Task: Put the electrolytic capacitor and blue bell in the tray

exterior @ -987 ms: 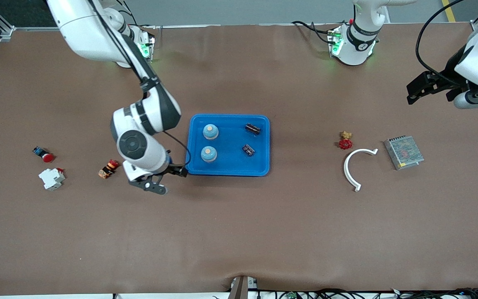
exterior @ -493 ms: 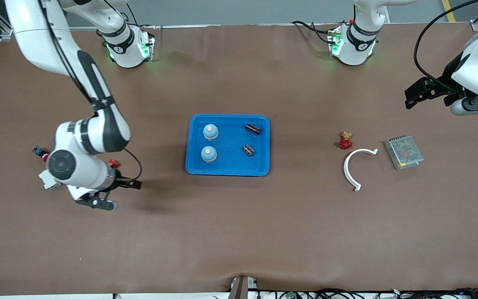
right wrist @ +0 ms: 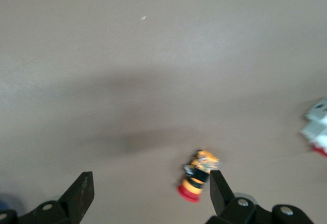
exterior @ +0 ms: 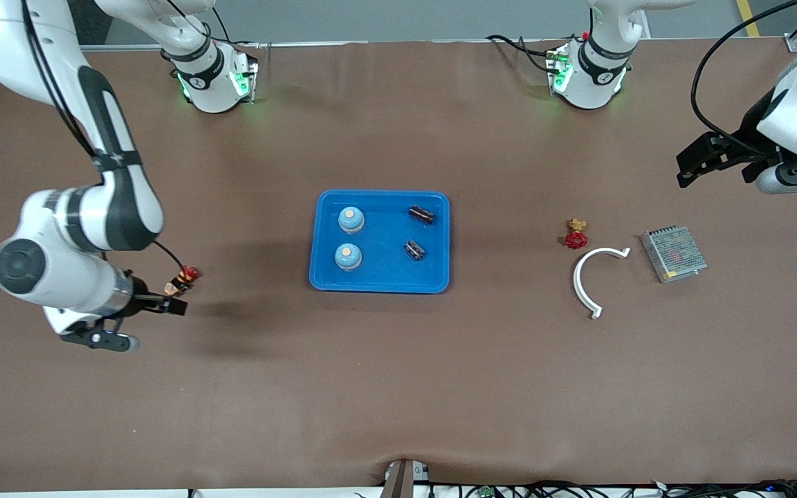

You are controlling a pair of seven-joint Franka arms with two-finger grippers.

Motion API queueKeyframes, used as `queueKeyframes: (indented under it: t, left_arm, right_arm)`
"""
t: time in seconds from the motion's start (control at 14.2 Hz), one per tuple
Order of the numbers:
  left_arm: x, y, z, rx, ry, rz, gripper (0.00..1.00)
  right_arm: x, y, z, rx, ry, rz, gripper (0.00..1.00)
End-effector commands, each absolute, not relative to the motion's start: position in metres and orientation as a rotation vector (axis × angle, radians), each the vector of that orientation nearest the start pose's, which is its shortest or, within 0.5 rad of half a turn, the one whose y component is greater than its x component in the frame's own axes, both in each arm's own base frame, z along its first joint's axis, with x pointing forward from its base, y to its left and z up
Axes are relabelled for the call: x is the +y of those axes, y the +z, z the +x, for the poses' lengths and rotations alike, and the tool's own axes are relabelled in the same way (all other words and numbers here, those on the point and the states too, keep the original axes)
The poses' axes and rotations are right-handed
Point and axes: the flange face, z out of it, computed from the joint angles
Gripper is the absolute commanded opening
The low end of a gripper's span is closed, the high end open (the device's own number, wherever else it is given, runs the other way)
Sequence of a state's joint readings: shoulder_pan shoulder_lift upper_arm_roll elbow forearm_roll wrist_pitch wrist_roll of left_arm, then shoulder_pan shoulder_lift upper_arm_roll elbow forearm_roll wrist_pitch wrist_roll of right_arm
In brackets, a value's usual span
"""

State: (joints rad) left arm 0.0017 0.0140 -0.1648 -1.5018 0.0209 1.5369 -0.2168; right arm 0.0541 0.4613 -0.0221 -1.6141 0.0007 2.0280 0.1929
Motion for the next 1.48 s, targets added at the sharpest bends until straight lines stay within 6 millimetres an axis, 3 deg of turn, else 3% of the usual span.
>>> queueKeyframes:
  t: [0.0, 0.28, 0.35, 0.49, 0.78, 1.2, 1.41]
  left_arm:
    - [-0.088, 0.650, 0.548, -0.070, -0.059, -3.140, 1.00]
    - [-0.087, 0.651, 0.545, -0.070, -0.054, -3.139, 1.00]
    - [-0.087, 0.651, 0.546, -0.070, -0.057, -3.138, 1.00]
    - [-0.086, 0.650, 0.547, -0.073, -0.057, -3.138, 1.00]
    - [-0.087, 0.653, 0.545, -0.068, -0.065, -3.137, 1.00]
    - [-0.087, 0.652, 0.545, -0.066, -0.062, -3.136, 1.00]
    - [-0.087, 0.652, 0.545, -0.066, -0.060, -3.136, 1.00]
  right_arm:
    - [0.011, 0.431, 0.660, 0.185, 0.033, -3.148, 1.00]
    - [0.010, 0.549, 0.628, 0.194, 0.151, -3.138, 1.00]
    - [0.007, 0.571, 0.620, 0.208, 0.169, -3.131, 1.00]
    - [0.005, 0.595, 0.610, 0.205, 0.176, -3.132, 1.00]
    - [-0.004, 0.612, 0.601, 0.232, 0.145, -3.133, 1.00]
    - [-0.003, 0.635, 0.589, 0.233, 0.085, -3.125, 1.00]
    - [-0.005, 0.631, 0.578, 0.243, 0.099, -3.129, 1.00]
